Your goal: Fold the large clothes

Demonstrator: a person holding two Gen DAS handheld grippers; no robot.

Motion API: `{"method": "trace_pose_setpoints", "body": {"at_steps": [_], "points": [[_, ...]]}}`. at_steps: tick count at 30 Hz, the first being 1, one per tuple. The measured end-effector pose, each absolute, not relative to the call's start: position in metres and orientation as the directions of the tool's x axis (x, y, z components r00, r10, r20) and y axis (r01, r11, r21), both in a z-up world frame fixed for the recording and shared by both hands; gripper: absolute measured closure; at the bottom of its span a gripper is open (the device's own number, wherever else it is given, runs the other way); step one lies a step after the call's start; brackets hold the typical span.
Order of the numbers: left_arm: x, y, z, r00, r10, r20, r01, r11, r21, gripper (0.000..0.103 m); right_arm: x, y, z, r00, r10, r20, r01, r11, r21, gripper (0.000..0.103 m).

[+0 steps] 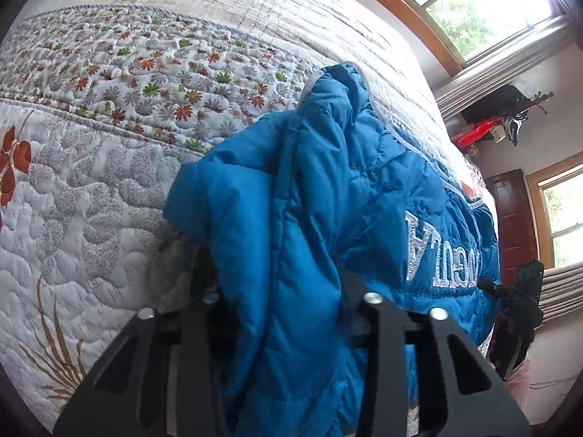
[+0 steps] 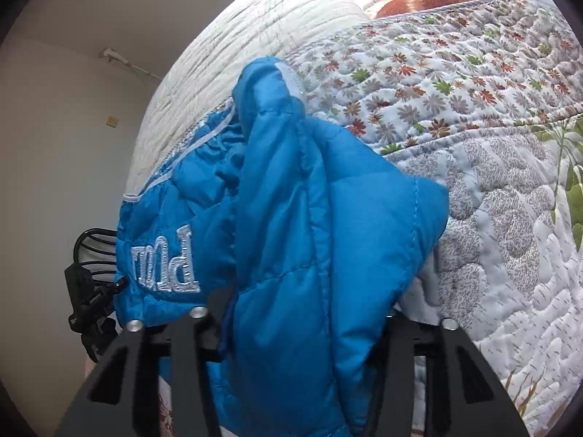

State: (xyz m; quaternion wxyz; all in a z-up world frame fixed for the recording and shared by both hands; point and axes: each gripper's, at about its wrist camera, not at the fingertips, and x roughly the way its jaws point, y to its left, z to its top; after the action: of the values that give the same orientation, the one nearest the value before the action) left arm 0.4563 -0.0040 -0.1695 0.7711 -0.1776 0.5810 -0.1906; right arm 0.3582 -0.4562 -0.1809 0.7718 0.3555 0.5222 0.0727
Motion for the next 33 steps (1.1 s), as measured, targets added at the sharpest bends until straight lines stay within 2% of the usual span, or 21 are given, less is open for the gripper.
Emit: {"method": "trace_pose_setpoints", "body": {"at_steps": [2,5,12,19,26,33], "points": [[0.451,-0.009,-0.156,0.281,-0.488,-0.826,0.091,0.871,-0.483,0.088,0.351,-0.454,-0.167,0.464,0.489,-0.738,0.234,0.736,0.635,0.079],[0.440,-0.011,-0.131,0.327,-0.488,-0.810,0.121,0.871,-0.476,0.091,0.338,-0.448,-0.139,0.497,0.487,-0.718,0.182,0.751,0.635,0.083],[0.393,-0.007,-0.067,0.397,-0.530,-0.749,0.207,0.847,-0.489,0.092,0.287,-0.419,-0.067,0.557,0.468,-0.686,0.062,0.801,0.596,0.085],[0.298,0.041,-0.010,0.453,-0.551,-0.701,0.271,0.834,-0.481,0.092,0.196,-0.394,-0.021,0.577,0.490,-0.654,-0.016,0.807,0.590,0.085],[0.201,0.097,0.002,0.469,-0.520,-0.714,0.241,0.853,-0.463,0.092,0.120,-0.344,-0.025,0.538,0.537,-0.650,-0.040,0.786,0.617,0.085],[0.151,0.140,-0.053,0.412,-0.470,-0.781,0.135,0.879,-0.457,0.091,0.088,-0.317,-0.085,0.448,0.572,-0.687,0.050,0.751,0.658,0.085]]}}
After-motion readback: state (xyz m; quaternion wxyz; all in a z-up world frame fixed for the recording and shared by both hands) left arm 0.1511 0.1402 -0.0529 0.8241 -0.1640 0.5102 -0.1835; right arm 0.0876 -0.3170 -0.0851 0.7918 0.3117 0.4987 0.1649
